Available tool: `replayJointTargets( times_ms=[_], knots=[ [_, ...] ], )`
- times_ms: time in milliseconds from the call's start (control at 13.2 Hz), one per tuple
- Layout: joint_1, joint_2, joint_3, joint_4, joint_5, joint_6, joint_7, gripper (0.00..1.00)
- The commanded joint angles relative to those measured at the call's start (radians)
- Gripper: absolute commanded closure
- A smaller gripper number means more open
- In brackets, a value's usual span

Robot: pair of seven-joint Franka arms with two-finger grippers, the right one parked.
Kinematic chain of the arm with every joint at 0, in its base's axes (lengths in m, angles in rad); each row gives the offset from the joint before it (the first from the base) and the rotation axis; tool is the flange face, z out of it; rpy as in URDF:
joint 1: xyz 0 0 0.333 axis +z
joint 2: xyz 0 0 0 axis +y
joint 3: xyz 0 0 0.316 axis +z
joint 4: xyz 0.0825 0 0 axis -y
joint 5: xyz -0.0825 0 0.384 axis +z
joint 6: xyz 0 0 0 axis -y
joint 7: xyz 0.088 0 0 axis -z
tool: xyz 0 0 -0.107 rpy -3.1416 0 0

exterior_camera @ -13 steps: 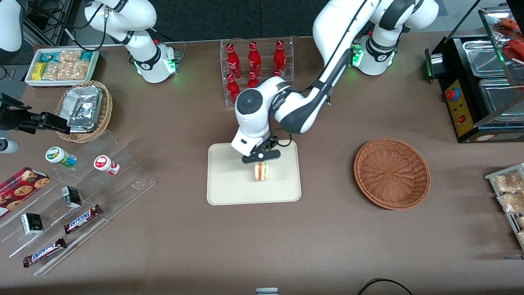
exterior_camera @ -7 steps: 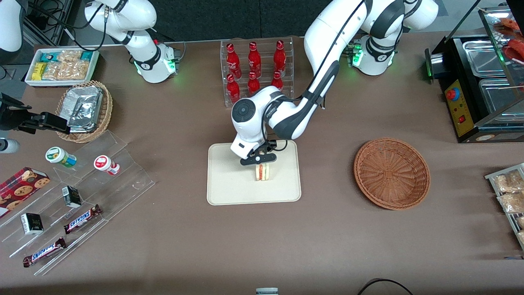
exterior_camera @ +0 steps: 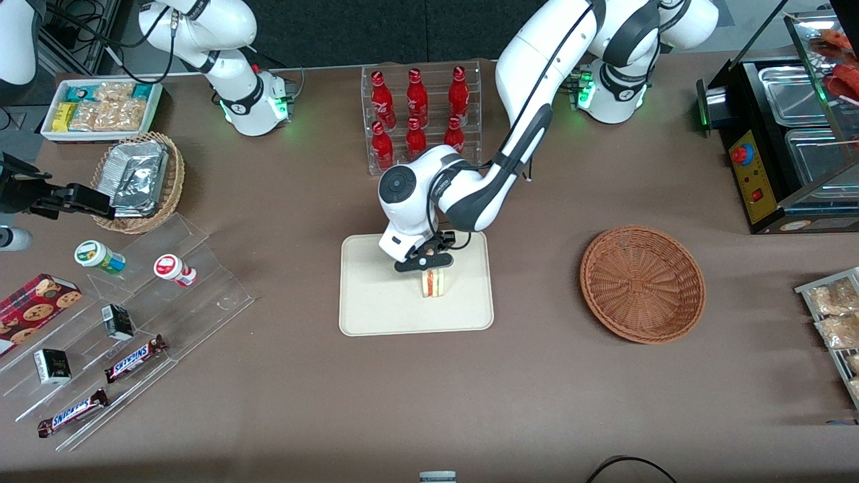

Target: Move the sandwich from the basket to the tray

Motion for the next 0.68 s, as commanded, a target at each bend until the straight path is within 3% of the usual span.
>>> replayJointTargets(
  times_ms=[0,605],
  knots=[
    [0.003,-0.004,0.01,0.047,0.006,-0.009,-0.019,0.01],
    [0.075,-0.307,0.03,0.05,0.009,-0.166,-0.158,0.01]
  ],
)
